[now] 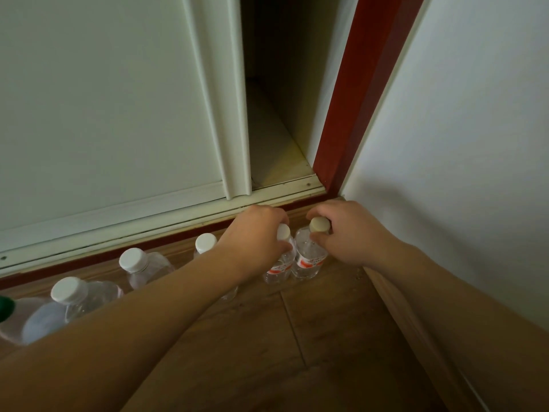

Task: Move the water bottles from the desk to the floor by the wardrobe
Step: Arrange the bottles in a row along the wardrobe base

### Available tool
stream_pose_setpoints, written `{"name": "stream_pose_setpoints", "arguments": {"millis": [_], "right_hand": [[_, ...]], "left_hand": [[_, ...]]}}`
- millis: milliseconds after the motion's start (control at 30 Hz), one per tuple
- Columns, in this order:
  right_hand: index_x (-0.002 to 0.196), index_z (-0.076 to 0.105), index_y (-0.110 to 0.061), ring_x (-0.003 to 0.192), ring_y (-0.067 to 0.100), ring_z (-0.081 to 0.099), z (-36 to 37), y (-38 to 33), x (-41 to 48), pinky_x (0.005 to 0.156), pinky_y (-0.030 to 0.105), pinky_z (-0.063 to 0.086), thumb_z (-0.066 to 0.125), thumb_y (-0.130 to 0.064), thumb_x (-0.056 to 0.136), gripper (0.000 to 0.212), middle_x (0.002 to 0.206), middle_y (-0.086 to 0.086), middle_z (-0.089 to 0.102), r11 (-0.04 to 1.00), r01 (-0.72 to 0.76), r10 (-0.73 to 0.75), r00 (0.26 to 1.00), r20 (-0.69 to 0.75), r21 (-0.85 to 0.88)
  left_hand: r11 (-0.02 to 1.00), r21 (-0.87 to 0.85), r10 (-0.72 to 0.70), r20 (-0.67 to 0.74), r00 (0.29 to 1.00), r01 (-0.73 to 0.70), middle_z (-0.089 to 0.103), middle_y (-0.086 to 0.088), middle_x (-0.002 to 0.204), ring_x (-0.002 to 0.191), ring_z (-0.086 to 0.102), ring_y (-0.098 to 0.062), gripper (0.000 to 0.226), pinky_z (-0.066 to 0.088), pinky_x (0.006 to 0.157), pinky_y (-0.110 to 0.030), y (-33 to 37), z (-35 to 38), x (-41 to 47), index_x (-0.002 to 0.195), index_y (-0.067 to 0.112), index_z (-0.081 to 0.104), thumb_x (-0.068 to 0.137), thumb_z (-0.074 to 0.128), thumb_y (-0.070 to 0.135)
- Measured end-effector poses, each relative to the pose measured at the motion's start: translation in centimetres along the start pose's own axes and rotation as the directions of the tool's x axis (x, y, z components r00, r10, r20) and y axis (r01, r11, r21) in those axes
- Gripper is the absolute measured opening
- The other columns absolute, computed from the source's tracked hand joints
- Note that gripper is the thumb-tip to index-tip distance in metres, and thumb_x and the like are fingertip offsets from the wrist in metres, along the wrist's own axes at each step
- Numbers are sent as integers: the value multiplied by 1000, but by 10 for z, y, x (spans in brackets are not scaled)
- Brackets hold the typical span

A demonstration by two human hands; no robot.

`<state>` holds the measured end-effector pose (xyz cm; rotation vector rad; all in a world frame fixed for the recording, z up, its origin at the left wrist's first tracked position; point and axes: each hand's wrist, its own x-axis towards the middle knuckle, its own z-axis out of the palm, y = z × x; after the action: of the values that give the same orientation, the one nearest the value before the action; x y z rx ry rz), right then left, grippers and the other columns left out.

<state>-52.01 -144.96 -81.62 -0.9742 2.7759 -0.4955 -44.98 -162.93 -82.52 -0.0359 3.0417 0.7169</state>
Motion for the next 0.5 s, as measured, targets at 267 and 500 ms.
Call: {"name": "stream_pose_setpoints", "arguments": {"millis": [267,500], "right_hand": [[115,66,-22,98,13,58,-2,3,0,80,23,39,69,-27,86,29,112,-5,67,1000,6,-6,1000,-1,16],[115,66,-23,99,12,58,-2,3,-1,79,23,39,68,-27,86,29,111,-5,67,1000,5,-5,1000,3,24]], "left_hand": [[1000,-3,29,8,1000,-29,62,10,89,79,56,-8,22,43,66,-22,5,3,-2,98,28,64,81,75,37],[999,-12,35,-5,999,-35,62,10,86,77,57,-8,20,48,67,-26,5,2,-3,95,27,65,80,75,35]]}}
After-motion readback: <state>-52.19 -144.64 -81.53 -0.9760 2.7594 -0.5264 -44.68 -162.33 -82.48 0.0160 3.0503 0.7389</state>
